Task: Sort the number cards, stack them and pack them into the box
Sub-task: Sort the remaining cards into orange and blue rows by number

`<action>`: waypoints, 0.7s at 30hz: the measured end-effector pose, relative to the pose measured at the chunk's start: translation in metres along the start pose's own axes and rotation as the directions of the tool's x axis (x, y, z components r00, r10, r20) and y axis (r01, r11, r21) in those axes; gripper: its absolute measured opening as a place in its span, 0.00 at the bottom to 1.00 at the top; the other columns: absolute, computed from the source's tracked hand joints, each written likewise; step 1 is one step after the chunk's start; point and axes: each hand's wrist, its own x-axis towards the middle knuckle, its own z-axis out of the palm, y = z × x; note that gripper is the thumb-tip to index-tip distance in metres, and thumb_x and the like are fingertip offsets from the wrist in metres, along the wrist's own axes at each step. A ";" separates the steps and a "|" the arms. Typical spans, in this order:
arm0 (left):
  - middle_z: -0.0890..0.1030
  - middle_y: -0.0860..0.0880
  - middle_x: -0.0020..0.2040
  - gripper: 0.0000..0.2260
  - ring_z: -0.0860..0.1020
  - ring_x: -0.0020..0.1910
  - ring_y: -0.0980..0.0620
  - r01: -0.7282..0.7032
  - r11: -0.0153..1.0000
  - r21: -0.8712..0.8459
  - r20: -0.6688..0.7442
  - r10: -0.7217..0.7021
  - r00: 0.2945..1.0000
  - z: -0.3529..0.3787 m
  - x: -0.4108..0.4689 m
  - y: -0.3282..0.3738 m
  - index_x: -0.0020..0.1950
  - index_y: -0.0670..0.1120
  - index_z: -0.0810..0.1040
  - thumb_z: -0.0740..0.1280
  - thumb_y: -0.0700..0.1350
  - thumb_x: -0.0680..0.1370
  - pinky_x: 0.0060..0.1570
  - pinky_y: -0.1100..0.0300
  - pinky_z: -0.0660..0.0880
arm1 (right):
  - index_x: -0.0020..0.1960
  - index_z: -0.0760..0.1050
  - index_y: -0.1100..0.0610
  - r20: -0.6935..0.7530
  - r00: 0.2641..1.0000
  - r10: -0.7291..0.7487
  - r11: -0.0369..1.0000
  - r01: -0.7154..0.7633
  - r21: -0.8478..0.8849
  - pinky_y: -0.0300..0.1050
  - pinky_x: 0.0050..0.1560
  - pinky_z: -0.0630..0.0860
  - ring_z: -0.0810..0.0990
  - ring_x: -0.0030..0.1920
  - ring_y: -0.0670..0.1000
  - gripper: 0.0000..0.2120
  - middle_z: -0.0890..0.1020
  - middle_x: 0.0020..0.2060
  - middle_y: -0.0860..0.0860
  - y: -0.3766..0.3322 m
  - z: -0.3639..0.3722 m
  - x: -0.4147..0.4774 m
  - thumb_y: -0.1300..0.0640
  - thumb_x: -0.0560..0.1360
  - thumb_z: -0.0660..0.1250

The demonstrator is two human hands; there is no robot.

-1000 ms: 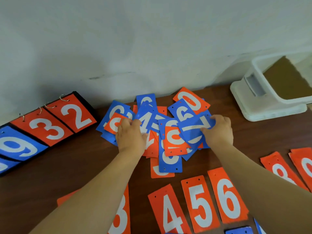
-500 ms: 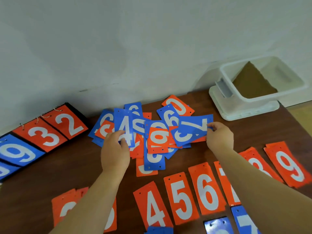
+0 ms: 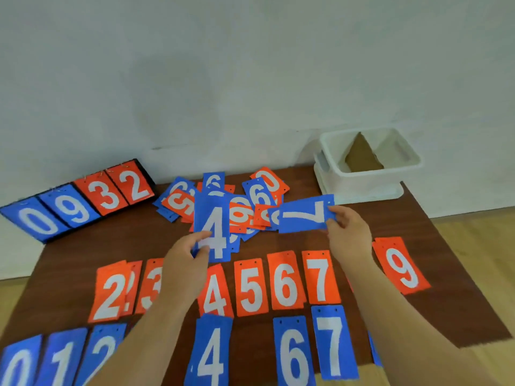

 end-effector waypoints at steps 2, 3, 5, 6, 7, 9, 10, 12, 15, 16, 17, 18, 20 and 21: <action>0.82 0.52 0.58 0.12 0.84 0.48 0.48 0.052 0.996 -0.073 0.014 -0.051 0.999 -0.004 -0.033 0.001 0.64 0.59 0.79 0.66 0.45 0.83 0.44 0.47 0.83 | 0.61 0.78 0.45 0.134 0.987 -0.083 0.996 0.086 -0.014 0.48 0.46 0.83 0.84 0.47 0.47 0.14 0.83 0.53 0.44 -0.009 -0.019 -0.027 0.60 0.79 0.66; 0.83 0.52 0.55 0.12 0.84 0.43 0.51 0.077 0.991 -0.111 0.007 -0.077 0.997 -0.008 -0.052 0.001 0.63 0.60 0.80 0.66 0.45 0.83 0.40 0.49 0.83 | 0.62 0.78 0.45 0.197 0.973 -0.120 0.991 0.128 -0.029 0.48 0.44 0.83 0.84 0.46 0.48 0.15 0.83 0.51 0.44 -0.011 -0.027 -0.041 0.60 0.80 0.66; 0.84 0.51 0.48 0.13 0.79 0.31 0.57 0.090 0.985 -0.148 -0.030 -0.095 0.995 -0.013 -0.077 -0.004 0.62 0.58 0.81 0.66 0.42 0.82 0.29 0.58 0.78 | 0.62 0.76 0.44 0.277 0.947 -0.159 0.982 0.182 -0.059 0.51 0.41 0.83 0.84 0.44 0.51 0.15 0.83 0.49 0.44 -0.014 -0.036 -0.058 0.60 0.80 0.66; 0.83 0.51 0.47 0.13 0.75 0.27 0.58 0.090 0.985 -0.145 -0.041 -0.097 0.994 -0.017 -0.092 -0.007 0.62 0.57 0.81 0.66 0.41 0.82 0.26 0.62 0.73 | 0.62 0.76 0.43 0.311 0.935 -0.170 0.976 0.203 -0.075 0.50 0.38 0.83 0.84 0.42 0.51 0.15 0.83 0.48 0.43 -0.016 -0.039 -0.066 0.60 0.80 0.66; 0.83 0.52 0.50 0.12 0.76 0.27 0.61 0.101 0.984 -0.147 -0.039 -0.108 0.993 -0.021 -0.105 -0.007 0.62 0.55 0.81 0.66 0.41 0.83 0.25 0.67 0.70 | 0.62 0.75 0.43 0.335 0.925 -0.177 0.971 0.219 -0.092 0.47 0.35 0.81 0.84 0.40 0.50 0.15 0.83 0.48 0.43 -0.017 -0.041 -0.070 0.59 0.80 0.66; 0.80 0.54 0.56 0.11 0.77 0.38 0.73 0.124 0.979 -0.161 -0.025 -0.130 0.991 -0.028 -0.124 -0.013 0.63 0.53 0.81 0.66 0.42 0.83 0.30 0.74 0.72 | 0.63 0.75 0.43 0.377 0.907 -0.187 0.961 0.249 -0.123 0.40 0.32 0.76 0.82 0.39 0.48 0.15 0.83 0.49 0.44 -0.019 -0.044 -0.075 0.59 0.81 0.66; 0.79 0.54 0.57 0.11 0.77 0.41 0.72 0.136 0.974 -0.179 -0.026 -0.143 0.989 -0.032 -0.131 -0.017 0.63 0.53 0.81 0.66 0.42 0.83 0.31 0.75 0.72 | 0.63 0.75 0.43 0.394 0.899 -0.190 0.955 0.263 -0.140 0.38 0.32 0.75 0.82 0.39 0.47 0.14 0.83 0.49 0.44 -0.021 -0.045 -0.077 0.59 0.81 0.66; 0.80 0.53 0.57 0.11 0.79 0.39 0.60 0.162 0.966 -0.200 -0.028 -0.171 0.985 -0.038 -0.140 -0.024 0.63 0.53 0.81 0.66 0.42 0.83 0.27 0.72 0.72 | 0.63 0.76 0.44 0.412 0.888 -0.204 0.945 0.289 -0.154 0.37 0.34 0.75 0.82 0.42 0.46 0.14 0.82 0.51 0.44 -0.023 -0.047 -0.080 0.59 0.81 0.65; 0.78 0.55 0.59 0.12 0.79 0.46 0.61 0.168 0.968 -0.187 -0.020 -0.175 0.984 -0.042 -0.144 -0.028 0.63 0.55 0.78 0.67 0.42 0.82 0.30 0.71 0.76 | 0.64 0.75 0.44 0.424 0.883 -0.203 0.943 0.292 -0.158 0.37 0.33 0.72 0.79 0.40 0.45 0.14 0.81 0.53 0.46 -0.024 -0.050 -0.083 0.59 0.82 0.64; 0.77 0.56 0.59 0.12 0.79 0.48 0.62 0.164 0.969 -0.184 -0.009 -0.168 0.986 -0.042 -0.145 -0.028 0.64 0.56 0.78 0.67 0.42 0.82 0.31 0.70 0.77 | 0.65 0.75 0.45 0.427 0.882 -0.199 0.942 0.293 -0.166 0.36 0.32 0.71 0.79 0.39 0.45 0.15 0.81 0.54 0.46 -0.024 -0.050 -0.084 0.59 0.82 0.64; 0.77 0.57 0.58 0.12 0.78 0.49 0.63 0.165 0.968 -0.189 0.007 -0.167 0.986 -0.042 -0.145 -0.028 0.63 0.56 0.78 0.67 0.42 0.82 0.32 0.70 0.77 | 0.65 0.75 0.45 0.428 0.882 -0.198 0.940 0.294 -0.172 0.35 0.32 0.71 0.78 0.40 0.44 0.15 0.81 0.55 0.47 -0.023 -0.048 -0.085 0.59 0.82 0.64; 0.76 0.58 0.58 0.12 0.78 0.49 0.64 0.161 0.969 -0.189 0.023 -0.160 0.987 -0.042 -0.143 -0.029 0.63 0.56 0.77 0.67 0.42 0.82 0.33 0.69 0.77 | 0.66 0.75 0.45 0.430 0.882 -0.192 0.940 0.292 -0.177 0.35 0.33 0.71 0.77 0.41 0.44 0.15 0.80 0.56 0.47 -0.022 -0.045 -0.086 0.58 0.82 0.65; 0.76 0.60 0.57 0.13 0.78 0.50 0.64 0.158 0.968 -0.196 0.064 -0.148 0.987 -0.045 -0.137 -0.030 0.63 0.57 0.77 0.68 0.42 0.82 0.34 0.68 0.79 | 0.66 0.75 0.45 0.427 0.887 -0.173 0.944 0.273 -0.185 0.33 0.32 0.70 0.76 0.41 0.44 0.15 0.80 0.58 0.47 -0.022 -0.037 -0.089 0.58 0.82 0.65; 0.75 0.63 0.56 0.13 0.78 0.50 0.63 0.162 0.965 -0.207 0.085 -0.147 0.985 -0.047 -0.134 -0.030 0.63 0.56 0.77 0.68 0.41 0.82 0.35 0.67 0.80 | 0.66 0.75 0.45 0.432 0.888 -0.157 0.948 0.259 -0.187 0.32 0.30 0.70 0.76 0.41 0.43 0.14 0.80 0.58 0.46 -0.023 -0.032 -0.091 0.57 0.82 0.64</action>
